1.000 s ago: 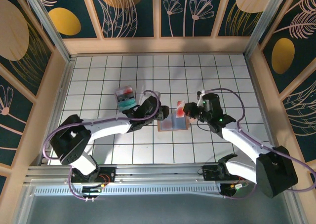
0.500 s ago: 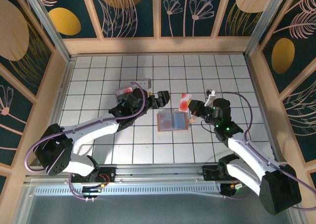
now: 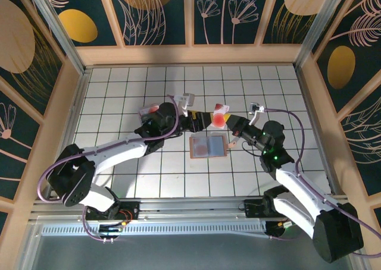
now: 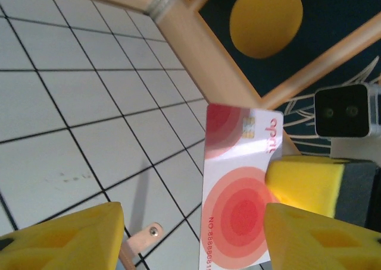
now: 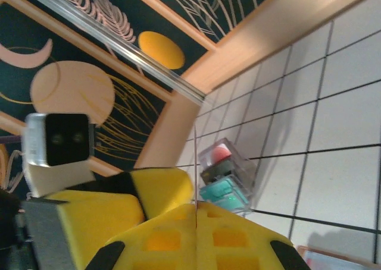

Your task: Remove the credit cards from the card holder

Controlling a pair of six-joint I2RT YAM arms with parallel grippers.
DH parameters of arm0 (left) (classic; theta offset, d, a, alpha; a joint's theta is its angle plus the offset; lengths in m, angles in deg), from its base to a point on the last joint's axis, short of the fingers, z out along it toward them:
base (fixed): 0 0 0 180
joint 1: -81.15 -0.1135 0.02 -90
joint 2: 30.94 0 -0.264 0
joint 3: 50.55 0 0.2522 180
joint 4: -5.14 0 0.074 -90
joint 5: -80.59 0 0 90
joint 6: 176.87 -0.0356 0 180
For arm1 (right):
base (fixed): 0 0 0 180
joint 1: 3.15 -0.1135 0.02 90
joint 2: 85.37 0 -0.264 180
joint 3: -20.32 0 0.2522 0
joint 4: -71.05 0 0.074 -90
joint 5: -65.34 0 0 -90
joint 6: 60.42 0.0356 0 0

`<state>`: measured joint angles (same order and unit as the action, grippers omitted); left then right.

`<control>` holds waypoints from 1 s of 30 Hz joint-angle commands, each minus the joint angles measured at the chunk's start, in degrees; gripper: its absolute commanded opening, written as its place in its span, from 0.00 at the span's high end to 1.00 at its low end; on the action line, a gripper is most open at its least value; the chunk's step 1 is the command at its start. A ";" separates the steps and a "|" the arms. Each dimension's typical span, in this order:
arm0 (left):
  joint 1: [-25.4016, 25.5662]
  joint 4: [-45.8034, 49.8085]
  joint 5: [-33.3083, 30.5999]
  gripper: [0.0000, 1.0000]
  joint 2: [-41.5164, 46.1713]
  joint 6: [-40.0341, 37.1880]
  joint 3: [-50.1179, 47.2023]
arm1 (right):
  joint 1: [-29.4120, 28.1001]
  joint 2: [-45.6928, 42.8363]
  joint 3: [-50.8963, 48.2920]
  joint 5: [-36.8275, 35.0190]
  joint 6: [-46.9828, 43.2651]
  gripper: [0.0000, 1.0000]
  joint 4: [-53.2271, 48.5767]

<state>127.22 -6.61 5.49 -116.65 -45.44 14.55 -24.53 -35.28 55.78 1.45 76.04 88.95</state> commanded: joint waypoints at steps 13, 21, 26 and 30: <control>-0.10 -8.23 9.62 0.70 -3.41 1.92 2.94 | 0.30 3.38 -1.64 7.90 4.81 1.00 13.34; -0.10 -2.15 7.67 1.00 -2.61 -4.16 5.57 | 0.33 3.74 -1.84 8.43 3.71 1.00 12.18; -0.45 8.73 1.01 1.00 -0.25 -13.53 8.64 | 0.34 1.92 -0.17 5.93 0.00 0.77 5.03; -1.99 16.15 -3.61 1.00 2.75 -23.29 9.18 | 0.38 -0.89 1.99 2.45 -4.20 0.51 -3.62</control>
<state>126.52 2.13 7.76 -116.80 -58.77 21.89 -23.90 -33.32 54.84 5.38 75.98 91.05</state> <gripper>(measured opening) 0.056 0.467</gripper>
